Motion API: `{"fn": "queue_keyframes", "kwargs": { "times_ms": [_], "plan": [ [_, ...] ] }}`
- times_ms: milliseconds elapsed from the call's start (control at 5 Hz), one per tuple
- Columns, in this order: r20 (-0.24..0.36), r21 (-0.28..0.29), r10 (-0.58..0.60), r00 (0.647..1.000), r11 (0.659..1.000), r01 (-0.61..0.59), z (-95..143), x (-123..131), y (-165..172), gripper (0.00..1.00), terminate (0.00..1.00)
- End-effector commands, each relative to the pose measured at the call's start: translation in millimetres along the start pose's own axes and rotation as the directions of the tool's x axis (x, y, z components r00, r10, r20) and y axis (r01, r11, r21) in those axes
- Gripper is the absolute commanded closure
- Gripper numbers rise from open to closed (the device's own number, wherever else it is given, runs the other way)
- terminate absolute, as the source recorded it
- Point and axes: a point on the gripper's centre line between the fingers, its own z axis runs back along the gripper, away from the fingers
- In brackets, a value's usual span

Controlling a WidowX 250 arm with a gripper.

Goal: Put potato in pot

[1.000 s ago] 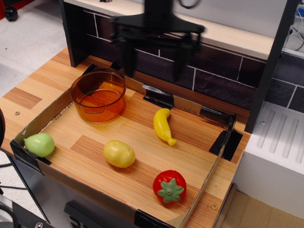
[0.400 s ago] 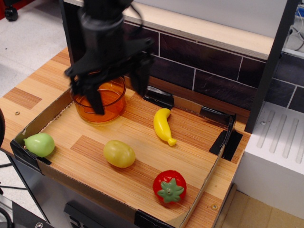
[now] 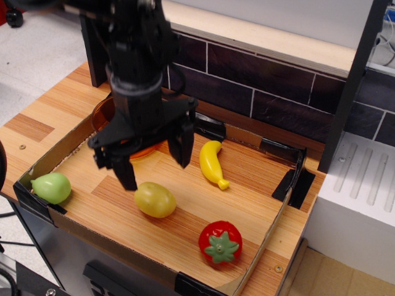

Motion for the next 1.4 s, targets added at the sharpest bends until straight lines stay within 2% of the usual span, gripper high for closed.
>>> {"fn": "queue_keyframes", "kwargs": {
  "times_ms": [0,200,400,600,800,1000,1200],
  "plan": [
    [0.030,0.007,0.007,1.000,1.000,-0.008,-24.9,-2.9,-5.7,0.00,0.00],
    [0.037,0.025,0.003,0.999,1.000,-0.004,-36.5,-1.5,-6.7,0.00,0.00],
    [0.027,0.070,-0.035,0.999,0.997,0.033,-49.9,-5.5,-4.5,0.00,0.00],
    [0.027,0.065,-0.068,0.997,0.996,0.066,-50.9,-9.1,-1.0,1.00,0.00],
    [-0.018,0.053,-0.094,0.995,0.994,0.095,-41.6,-7.9,0.3,1.00,0.00],
    [-0.036,0.012,-0.070,0.997,0.997,0.070,-16.7,-1.8,0.4,1.00,0.00],
    [-0.061,-0.050,-0.024,0.998,0.999,0.021,16.4,18.7,-5.3,1.00,0.00]
  ]
}}
